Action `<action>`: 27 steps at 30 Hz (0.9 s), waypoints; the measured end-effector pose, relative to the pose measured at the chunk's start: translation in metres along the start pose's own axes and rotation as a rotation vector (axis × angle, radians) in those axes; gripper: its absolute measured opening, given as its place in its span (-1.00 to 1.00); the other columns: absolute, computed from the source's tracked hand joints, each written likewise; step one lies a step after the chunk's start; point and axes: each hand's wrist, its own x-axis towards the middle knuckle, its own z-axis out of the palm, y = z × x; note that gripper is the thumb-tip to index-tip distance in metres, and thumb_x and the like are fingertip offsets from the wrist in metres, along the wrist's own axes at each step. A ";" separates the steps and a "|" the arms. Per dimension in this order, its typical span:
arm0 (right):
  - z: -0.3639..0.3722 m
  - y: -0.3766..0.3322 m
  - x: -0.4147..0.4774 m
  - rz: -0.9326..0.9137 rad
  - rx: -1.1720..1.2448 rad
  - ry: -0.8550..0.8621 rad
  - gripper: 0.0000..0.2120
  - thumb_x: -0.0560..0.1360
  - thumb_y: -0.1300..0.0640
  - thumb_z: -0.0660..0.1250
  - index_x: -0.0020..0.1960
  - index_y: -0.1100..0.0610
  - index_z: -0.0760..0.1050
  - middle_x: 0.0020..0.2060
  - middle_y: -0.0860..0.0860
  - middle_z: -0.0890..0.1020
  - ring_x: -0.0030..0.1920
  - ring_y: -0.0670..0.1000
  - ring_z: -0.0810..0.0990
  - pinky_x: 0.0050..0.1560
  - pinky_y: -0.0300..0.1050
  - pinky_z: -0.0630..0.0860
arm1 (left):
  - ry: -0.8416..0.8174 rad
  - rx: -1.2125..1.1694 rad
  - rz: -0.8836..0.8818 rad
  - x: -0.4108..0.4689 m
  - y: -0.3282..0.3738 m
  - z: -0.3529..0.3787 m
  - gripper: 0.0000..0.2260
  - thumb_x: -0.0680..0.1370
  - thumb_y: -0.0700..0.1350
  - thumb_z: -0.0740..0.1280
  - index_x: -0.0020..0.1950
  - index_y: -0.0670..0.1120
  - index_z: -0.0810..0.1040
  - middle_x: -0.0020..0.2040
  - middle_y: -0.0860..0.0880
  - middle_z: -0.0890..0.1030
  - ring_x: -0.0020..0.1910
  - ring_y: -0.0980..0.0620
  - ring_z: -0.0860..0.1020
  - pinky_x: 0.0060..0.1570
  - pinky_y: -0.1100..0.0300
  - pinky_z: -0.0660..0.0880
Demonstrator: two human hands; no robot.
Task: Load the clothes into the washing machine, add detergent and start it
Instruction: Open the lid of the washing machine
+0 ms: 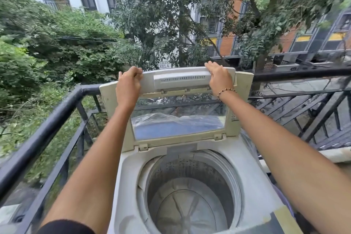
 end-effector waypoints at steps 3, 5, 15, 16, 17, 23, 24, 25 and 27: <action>0.004 0.001 0.004 -0.004 -0.015 -0.008 -0.46 0.52 0.50 0.04 0.43 0.14 0.33 0.43 0.04 0.37 0.46 0.00 0.28 0.42 -0.13 0.27 | 0.001 0.000 -0.007 0.003 -0.001 0.004 -0.88 0.60 -0.15 0.25 0.02 -0.12 0.57 -0.02 -0.06 0.69 -0.17 0.15 0.41 0.26 -0.24 0.40; 0.006 0.002 0.005 -0.010 -0.025 -0.007 -0.47 0.53 0.49 0.04 0.43 0.15 0.33 0.43 0.04 0.37 0.47 0.00 0.27 0.43 -0.13 0.25 | -0.007 -0.009 -0.013 0.005 -0.001 0.005 -0.89 0.60 -0.14 0.25 0.01 -0.12 0.56 -0.02 -0.06 0.68 -0.16 0.15 0.42 0.23 -0.25 0.42; 0.001 0.003 0.008 -0.079 -0.138 -0.097 -0.42 0.51 0.49 0.07 0.48 0.14 0.22 0.48 0.05 0.28 0.49 0.05 0.20 0.48 -0.02 0.18 | -0.041 0.007 0.024 0.001 -0.001 0.001 -0.86 0.61 -0.14 0.20 0.03 -0.11 0.55 0.04 -0.04 0.67 0.10 -0.12 0.55 0.11 -0.24 0.49; -0.001 0.003 0.007 -0.084 -0.141 -0.104 -0.41 0.50 0.49 0.08 0.48 0.14 0.21 0.48 0.06 0.27 0.50 0.05 0.20 0.49 -0.03 0.17 | -0.043 -0.003 0.034 -0.001 -0.001 0.001 -0.85 0.62 -0.14 0.20 0.04 -0.11 0.55 0.06 -0.03 0.66 0.09 -0.09 0.55 0.10 -0.22 0.51; -0.003 0.003 0.006 -0.089 -0.143 -0.111 -0.40 0.49 0.49 0.10 0.48 0.14 0.20 0.48 0.06 0.26 0.50 0.06 0.19 0.50 -0.03 0.16 | -0.043 -0.013 0.044 -0.002 -0.002 0.000 -0.85 0.62 -0.14 0.20 0.05 -0.12 0.55 0.08 -0.03 0.65 0.06 -0.04 0.54 0.11 -0.21 0.50; -0.019 -0.002 -0.003 -0.088 -0.148 -0.176 -0.36 0.48 0.51 0.09 0.51 0.15 0.13 0.51 0.06 0.18 0.52 0.06 0.13 0.51 0.01 0.15 | -0.058 -0.043 0.072 -0.008 -0.001 -0.004 -0.85 0.61 -0.17 0.20 0.07 -0.16 0.54 0.08 -0.09 0.62 -0.01 0.07 0.47 0.23 -0.18 0.43; -0.021 -0.003 -0.005 -0.088 -0.147 -0.180 -0.35 0.47 0.52 0.08 0.51 0.16 0.12 0.52 0.06 0.17 0.52 0.06 0.12 0.51 0.01 0.16 | -0.068 -0.055 0.068 -0.009 -0.001 -0.005 -0.85 0.61 -0.18 0.20 0.08 -0.17 0.54 0.08 -0.11 0.61 0.06 0.01 0.49 0.23 -0.13 0.44; -0.023 -0.004 -0.007 -0.089 -0.148 -0.184 -0.34 0.47 0.53 0.08 0.51 0.16 0.11 0.52 0.06 0.16 0.52 0.06 0.11 0.50 0.00 0.16 | -0.076 -0.063 0.060 -0.011 -0.001 -0.006 -0.84 0.61 -0.19 0.20 0.09 -0.17 0.54 0.09 -0.12 0.60 0.14 -0.04 0.49 0.22 -0.08 0.45; -0.027 -0.006 -0.010 -0.089 -0.152 -0.202 -0.33 0.47 0.53 0.08 0.51 0.15 0.10 0.52 0.06 0.15 0.53 0.07 0.10 0.49 0.00 0.17 | -0.085 -0.060 0.049 -0.013 -0.001 -0.008 -0.82 0.61 -0.18 0.20 0.13 -0.17 0.54 0.11 -0.13 0.59 0.22 -0.07 0.45 0.23 -0.03 0.44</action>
